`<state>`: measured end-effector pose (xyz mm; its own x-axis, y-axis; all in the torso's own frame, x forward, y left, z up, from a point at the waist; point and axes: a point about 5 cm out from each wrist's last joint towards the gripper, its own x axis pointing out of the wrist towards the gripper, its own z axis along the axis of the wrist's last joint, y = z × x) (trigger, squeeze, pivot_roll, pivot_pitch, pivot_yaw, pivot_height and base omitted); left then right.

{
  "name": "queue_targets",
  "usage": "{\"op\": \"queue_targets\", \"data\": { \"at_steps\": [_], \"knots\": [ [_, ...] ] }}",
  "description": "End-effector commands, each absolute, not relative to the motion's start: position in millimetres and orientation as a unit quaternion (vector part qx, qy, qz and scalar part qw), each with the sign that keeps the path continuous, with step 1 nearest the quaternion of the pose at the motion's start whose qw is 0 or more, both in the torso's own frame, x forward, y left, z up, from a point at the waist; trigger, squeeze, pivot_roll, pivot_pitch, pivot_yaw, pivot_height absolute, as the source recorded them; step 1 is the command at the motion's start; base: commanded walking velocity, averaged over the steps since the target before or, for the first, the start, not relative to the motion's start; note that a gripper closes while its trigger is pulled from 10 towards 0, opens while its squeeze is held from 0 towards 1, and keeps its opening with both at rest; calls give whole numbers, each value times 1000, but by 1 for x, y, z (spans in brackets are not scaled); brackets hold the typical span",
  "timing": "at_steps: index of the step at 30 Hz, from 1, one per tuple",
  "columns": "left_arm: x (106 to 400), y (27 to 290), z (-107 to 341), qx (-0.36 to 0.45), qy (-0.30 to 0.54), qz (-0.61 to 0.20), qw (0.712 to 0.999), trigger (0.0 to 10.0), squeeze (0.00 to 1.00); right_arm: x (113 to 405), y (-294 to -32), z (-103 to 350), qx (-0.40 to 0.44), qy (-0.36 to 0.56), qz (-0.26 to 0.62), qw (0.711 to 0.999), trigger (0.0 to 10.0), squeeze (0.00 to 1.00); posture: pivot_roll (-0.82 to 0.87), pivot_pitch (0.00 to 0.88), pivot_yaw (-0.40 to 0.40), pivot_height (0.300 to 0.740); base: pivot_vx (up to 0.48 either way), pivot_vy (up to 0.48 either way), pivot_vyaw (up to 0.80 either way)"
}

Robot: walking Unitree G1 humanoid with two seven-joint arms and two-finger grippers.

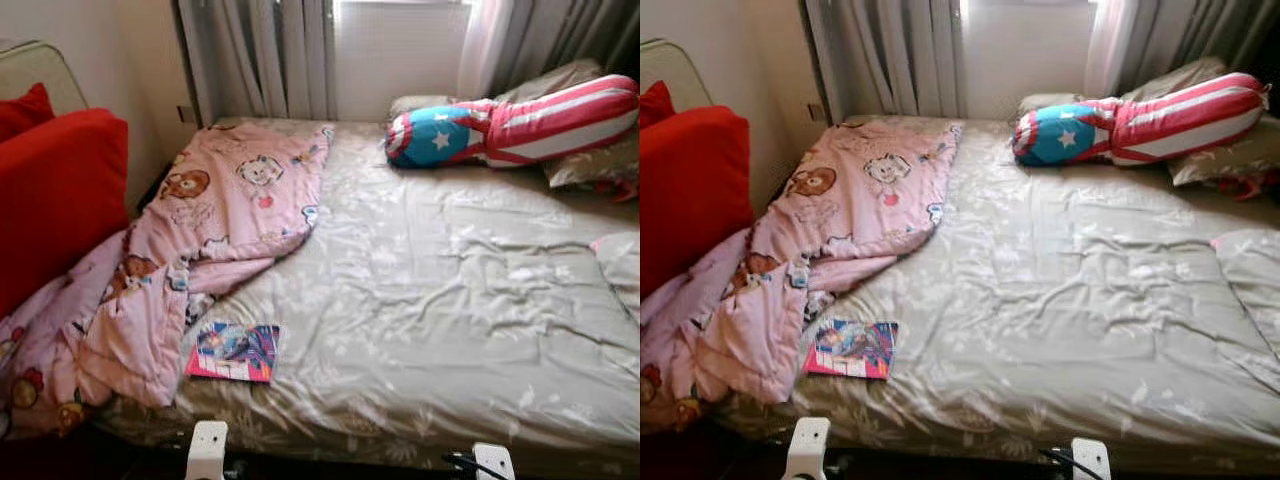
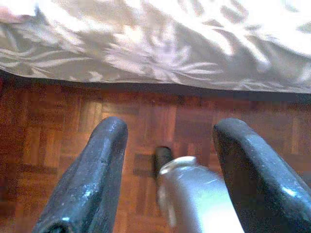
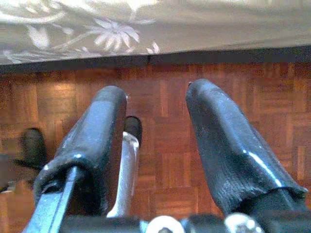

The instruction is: Clean up the room

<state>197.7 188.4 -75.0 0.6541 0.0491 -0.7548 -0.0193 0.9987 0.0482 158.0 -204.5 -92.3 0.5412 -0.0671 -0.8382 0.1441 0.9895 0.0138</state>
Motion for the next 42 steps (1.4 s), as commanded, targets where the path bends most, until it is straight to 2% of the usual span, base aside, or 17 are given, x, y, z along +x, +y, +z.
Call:
{"op": "queue_targets", "data": {
  "at_steps": [1,30,42],
  "knots": [
    [191,195,-78,30,428,22,903,10000,0,162,-199,-91,41,472,-51,879,10000,0,22,0,-42,740,0,394,0],
    [193,194,-77,24,425,26,904,10000,0,164,-203,-90,35,470,-52,881,10000,0,12,1,-51,740,0,393,0],
    [187,207,-77,24,420,33,907,10000,0,164,-201,-90,37,469,-51,881,10000,0,25,7,-49,740,0,21,0]
  ]
}}
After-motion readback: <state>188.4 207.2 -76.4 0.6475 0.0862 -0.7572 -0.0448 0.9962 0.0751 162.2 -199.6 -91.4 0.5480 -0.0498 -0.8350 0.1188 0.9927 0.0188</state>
